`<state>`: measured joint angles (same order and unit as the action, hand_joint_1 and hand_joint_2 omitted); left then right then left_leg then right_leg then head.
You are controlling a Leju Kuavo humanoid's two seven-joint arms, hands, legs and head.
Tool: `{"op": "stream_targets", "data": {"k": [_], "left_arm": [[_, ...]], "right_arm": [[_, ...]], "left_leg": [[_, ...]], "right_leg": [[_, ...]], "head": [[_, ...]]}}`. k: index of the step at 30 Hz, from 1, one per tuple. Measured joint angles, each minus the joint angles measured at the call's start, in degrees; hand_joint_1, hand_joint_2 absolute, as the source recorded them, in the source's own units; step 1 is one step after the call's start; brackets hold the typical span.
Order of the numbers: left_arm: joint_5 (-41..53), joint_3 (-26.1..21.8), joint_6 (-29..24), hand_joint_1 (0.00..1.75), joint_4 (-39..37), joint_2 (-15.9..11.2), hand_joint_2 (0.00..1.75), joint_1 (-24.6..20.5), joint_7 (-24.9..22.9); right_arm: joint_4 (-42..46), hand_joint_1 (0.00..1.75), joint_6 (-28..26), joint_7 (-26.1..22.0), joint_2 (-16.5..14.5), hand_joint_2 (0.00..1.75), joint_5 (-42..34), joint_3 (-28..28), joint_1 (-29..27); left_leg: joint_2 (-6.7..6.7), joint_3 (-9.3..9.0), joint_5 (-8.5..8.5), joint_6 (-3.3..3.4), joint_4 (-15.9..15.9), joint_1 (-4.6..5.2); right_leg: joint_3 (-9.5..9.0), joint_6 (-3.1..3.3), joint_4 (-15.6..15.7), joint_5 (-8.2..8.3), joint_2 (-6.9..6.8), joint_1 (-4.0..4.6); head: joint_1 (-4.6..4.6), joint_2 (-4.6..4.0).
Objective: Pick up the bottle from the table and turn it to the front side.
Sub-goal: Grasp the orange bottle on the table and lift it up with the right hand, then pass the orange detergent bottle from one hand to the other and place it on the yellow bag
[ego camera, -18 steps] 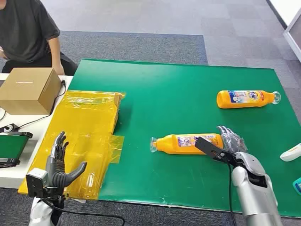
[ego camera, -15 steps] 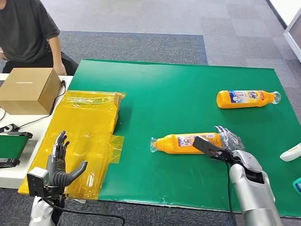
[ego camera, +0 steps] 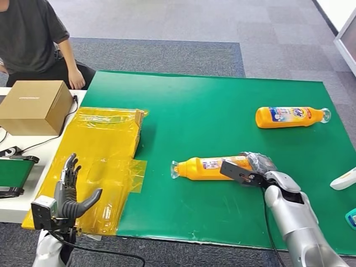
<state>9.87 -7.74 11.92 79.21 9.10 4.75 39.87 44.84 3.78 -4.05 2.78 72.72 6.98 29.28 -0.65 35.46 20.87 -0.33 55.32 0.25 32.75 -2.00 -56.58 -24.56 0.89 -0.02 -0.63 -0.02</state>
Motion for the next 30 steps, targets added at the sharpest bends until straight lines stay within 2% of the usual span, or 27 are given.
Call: {"op": "stream_targets", "data": {"k": [4,8,12,17,22,30], "left_arm": [[0.1,-0.4,1.7,0.00,0.0,0.0,1.75,0.7,0.0],[0.3,-0.9,6.1,0.00,-0.6,0.3,1.75,1.0,0.0],[0.8,-1.1,10.8,0.00,-2.2,0.5,1.75,0.9,0.0],[-0.2,0.2,14.8,0.00,-4.2,0.0,1.75,0.2,0.0],[-2.1,4.0,15.4,0.00,-5.9,-0.6,1.75,-1.8,0.0],[-3.3,7.6,16.0,0.00,-6.7,-1.0,1.75,-3.9,0.0]], "right_arm": [[8.7,1.75,-1.8,0.3,-1.0,1.75,-4.2,0.9,-5.9],[19.8,1.75,-3.7,-0.4,-4.1,1.75,-8.5,1.8,-12.0],[26.0,1.75,-4.6,-1.9,-7.3,1.75,-11.5,3.5,-14.4],[27.3,1.75,-5.5,-4.7,-11.1,1.75,-15.4,6.8,-14.7],[26.5,1.75,-6.2,-7.5,-15.0,1.75,-19.8,12.6,-15.2],[23.4,1.75,-7.1,-9.5,-17.1,1.75,-22.8,18.0,-15.7]], "left_leg": [[-0.03,0.07,0.00,0.00,0.0,0.00],[-0.03,0.19,0.02,-0.02,0.0,0.00],[-0.02,0.20,0.05,-0.05,0.0,-0.02],[-0.02,0.20,0.04,-0.05,0.0,-0.02],[-0.03,0.20,-0.01,-0.04,0.0,-0.03],[-0.03,0.21,0.00,-0.04,0.0,-0.02]], "right_leg": [[0.02,0.00,0.0,-0.01,-0.02,0.01],[0.16,0.02,0.0,-0.05,-0.02,0.02],[0.20,0.05,0.0,-0.10,-0.01,0.03],[0.21,0.06,0.0,-0.09,0.00,0.03],[0.20,0.07,0.0,-0.08,-0.02,0.04],[0.20,0.08,0.0,-0.08,-0.02,0.03]], "head": [[0.00,0.00],[-0.01,0.01],[-0.01,0.00],[-0.01,0.00],[-0.01,0.01],[-0.01,0.01]]}}
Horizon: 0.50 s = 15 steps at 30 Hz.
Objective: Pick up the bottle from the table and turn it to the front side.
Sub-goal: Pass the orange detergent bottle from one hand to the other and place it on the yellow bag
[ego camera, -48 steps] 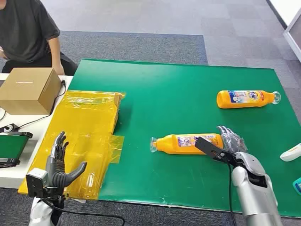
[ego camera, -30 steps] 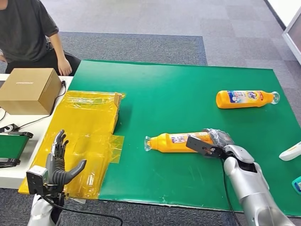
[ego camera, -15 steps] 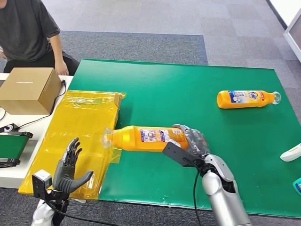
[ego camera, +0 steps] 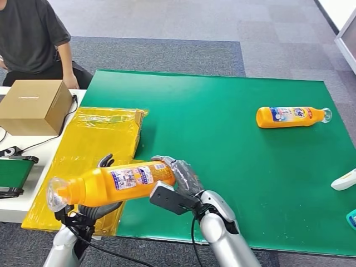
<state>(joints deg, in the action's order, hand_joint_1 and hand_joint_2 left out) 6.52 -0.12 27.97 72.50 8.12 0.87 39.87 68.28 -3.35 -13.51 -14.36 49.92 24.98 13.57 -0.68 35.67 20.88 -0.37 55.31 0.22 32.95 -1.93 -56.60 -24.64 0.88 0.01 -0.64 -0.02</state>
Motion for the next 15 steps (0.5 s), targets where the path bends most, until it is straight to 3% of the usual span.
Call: {"op": "stream_targets", "data": {"k": [8,15], "left_arm": [[-3.6,3.0,7.1,0.00,1.0,-0.8,1.75,-1.9,0.0],[-4.8,6.1,12.4,0.00,5.0,-2.2,1.75,-2.0,0.2]], "right_arm": [[-8.6,1.75,-2.8,-2.2,-0.7,1.75,-3.6,5.0,2.5],[-14.6,1.75,-3.1,-2.4,-1.6,1.75,-6.1,5.9,5.4]], "left_leg": [[0.00,-0.01,-0.03,-0.03,0.0,-0.01],[0.01,-0.01,-0.05,-0.03,0.0,-0.02]], "right_leg": [[0.01,0.00,0.0,0.02,0.00,0.01],[0.02,0.05,0.0,0.06,0.01,0.01]], "head": [[-0.01,0.00],[-0.01,0.01]]}}
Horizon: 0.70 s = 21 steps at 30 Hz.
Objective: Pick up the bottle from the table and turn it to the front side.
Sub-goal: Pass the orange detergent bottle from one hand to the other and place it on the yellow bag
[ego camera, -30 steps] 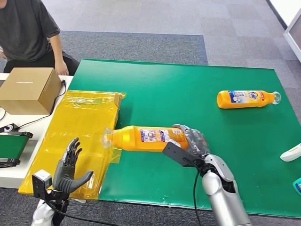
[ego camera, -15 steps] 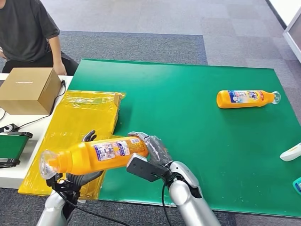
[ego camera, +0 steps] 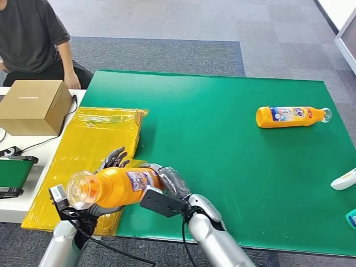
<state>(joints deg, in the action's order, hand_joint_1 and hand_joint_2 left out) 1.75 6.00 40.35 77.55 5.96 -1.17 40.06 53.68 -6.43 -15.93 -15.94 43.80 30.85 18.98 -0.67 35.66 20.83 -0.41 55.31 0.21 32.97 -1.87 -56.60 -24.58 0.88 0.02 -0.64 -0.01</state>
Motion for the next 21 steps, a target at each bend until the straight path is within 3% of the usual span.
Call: {"op": "stream_targets", "data": {"k": [4,12,13,16,17,18,21], "left_arm": [[0.0,4.2,2.3,0.00,4.3,-1.2,1.75,0.0,-0.1],[1.3,8.4,-2.6,0.05,7.0,-5.0,1.75,-0.1,-0.5],[1.4,8.9,-3.3,0.36,7.0,-5.4,1.75,-0.1,-0.5],[1.4,10.2,-6.2,1.61,6.8,-6.5,1.75,-0.2,-0.5],[1.5,10.6,-7.6,1.75,6.7,-6.8,1.75,-0.2,-0.5],[1.9,11.0,-9.2,1.75,6.4,-7.0,1.75,-0.2,-0.5],[4.7,11.7,-13.9,1.75,5.2,-7.2,1.75,-0.1,-0.3]], "right_arm": [[-4.5,1.75,-0.8,0.5,-0.9,1.75,-0.6,0.1,2.4],[-11.1,1.75,-2.7,1.0,-2.4,1.75,-1.5,1.0,6.2],[-11.7,1.75,-3.1,1.2,-2.4,1.75,-1.7,1.3,6.4],[-13.5,1.68,-3.8,1.4,-2.7,1.75,-2.5,2.0,7.4],[-13.9,1.59,-4.2,1.4,-2.9,1.75,-2.6,2.2,7.7],[-14.4,1.32,-4.5,1.5,-2.9,1.75,-2.6,2.3,7.8],[-15.2,0.24,-5.4,1.7,-3.0,1.75,-1.9,2.1,7.8]], "left_leg": [[0.00,0.00,0.00,0.00,0.0,0.00],[0.02,0.00,-0.04,-0.06,0.0,-0.02],[0.02,0.00,-0.04,-0.06,0.0,-0.02],[0.03,0.00,-0.04,-0.06,0.0,-0.02],[0.03,0.00,-0.04,-0.06,0.0,-0.02],[0.03,0.00,-0.04,-0.06,0.0,-0.02],[0.03,0.01,-0.04,-0.06,0.0,-0.01]], "right_leg": [[-0.02,0.00,0.0,0.00,0.00,0.00],[0.03,0.02,0.0,0.01,0.02,0.02],[0.04,0.02,0.0,0.01,0.03,0.02],[0.05,0.02,0.0,0.01,0.02,0.02],[0.05,0.02,0.0,0.01,0.02,0.02],[0.05,0.02,0.0,0.01,0.02,0.01],[0.05,0.02,0.0,0.01,0.02,0.01]], "head": [[0.01,-0.01],[0.01,-0.01],[0.00,0.00],[0.01,-0.01],[0.02,-0.01],[0.01,-0.01],[0.00,0.01]]}}
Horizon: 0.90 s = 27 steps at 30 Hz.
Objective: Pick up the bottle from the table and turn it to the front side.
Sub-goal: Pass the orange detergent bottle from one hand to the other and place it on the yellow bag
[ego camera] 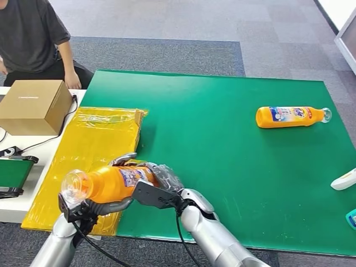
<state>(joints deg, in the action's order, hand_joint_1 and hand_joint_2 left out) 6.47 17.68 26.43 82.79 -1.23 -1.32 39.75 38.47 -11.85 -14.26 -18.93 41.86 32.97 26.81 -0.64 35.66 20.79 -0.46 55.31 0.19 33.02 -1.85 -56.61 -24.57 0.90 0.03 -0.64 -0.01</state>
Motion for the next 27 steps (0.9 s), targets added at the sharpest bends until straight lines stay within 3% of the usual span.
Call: {"op": "stream_targets", "data": {"k": [2,7,13,21,24,27], "left_arm": [[1.7,0.2,-2.5,1.75,-0.5,0.1,1.75,0.0,0.2],[8.2,-0.4,-10.0,1.75,-1.0,1.2,1.75,0.2,0.1],[20.9,-4.7,-20.9,1.75,1.1,5.5,1.75,1.9,-4.0],[45.2,-10.8,-34.3,1.75,9.2,8.8,1.75,3.6,-16.0],[54.4,-12.6,-35.1,1.75,10.4,8.9,1.75,3.6,-24.1],[58.3,-14.4,-33.4,1.75,10.4,8.8,1.75,3.3,-28.6]], "right_arm": [[-0.3,0.00,-0.3,0.4,0.0,1.75,0.8,-0.4,-0.1],[0.3,0.00,-0.6,1.7,0.6,1.75,3.4,-2.1,-1.4],[7.0,0.00,0.1,3.0,1.9,1.75,7.5,-5.8,-5.9],[21.1,0.00,2.4,4.4,3.6,1.75,12.9,-13.4,-13.2],[25.2,0.00,3.1,4.6,4.0,1.75,13.8,-15.9,-15.4],[28.2,0.00,4.0,4.6,4.3,1.75,14.5,-17.8,-17.0]], "left_leg": [[0.00,0.00,0.00,0.00,0.0,0.00],[-0.01,0.00,0.00,0.00,0.0,0.00],[-0.02,0.03,0.02,0.02,0.0,0.01],[-0.02,0.03,0.03,0.03,0.0,0.00],[-0.02,0.02,0.03,0.02,0.0,0.00],[-0.02,0.02,0.04,0.01,0.0,0.00]], "right_leg": [[0.00,0.00,0.0,0.00,0.00,0.00],[-0.02,0.00,0.0,0.00,-0.01,0.00],[-0.01,-0.01,0.0,0.00,-0.01,0.00],[0.00,-0.01,0.0,-0.01,-0.02,0.01],[0.00,0.00,0.0,-0.01,0.00,0.01],[0.01,0.00,0.0,-0.01,-0.01,0.01]], "head": [[0.01,-0.01],[0.01,-0.01],[0.01,-0.01],[0.00,-0.01],[0.00,0.00],[0.00,-0.01]]}}
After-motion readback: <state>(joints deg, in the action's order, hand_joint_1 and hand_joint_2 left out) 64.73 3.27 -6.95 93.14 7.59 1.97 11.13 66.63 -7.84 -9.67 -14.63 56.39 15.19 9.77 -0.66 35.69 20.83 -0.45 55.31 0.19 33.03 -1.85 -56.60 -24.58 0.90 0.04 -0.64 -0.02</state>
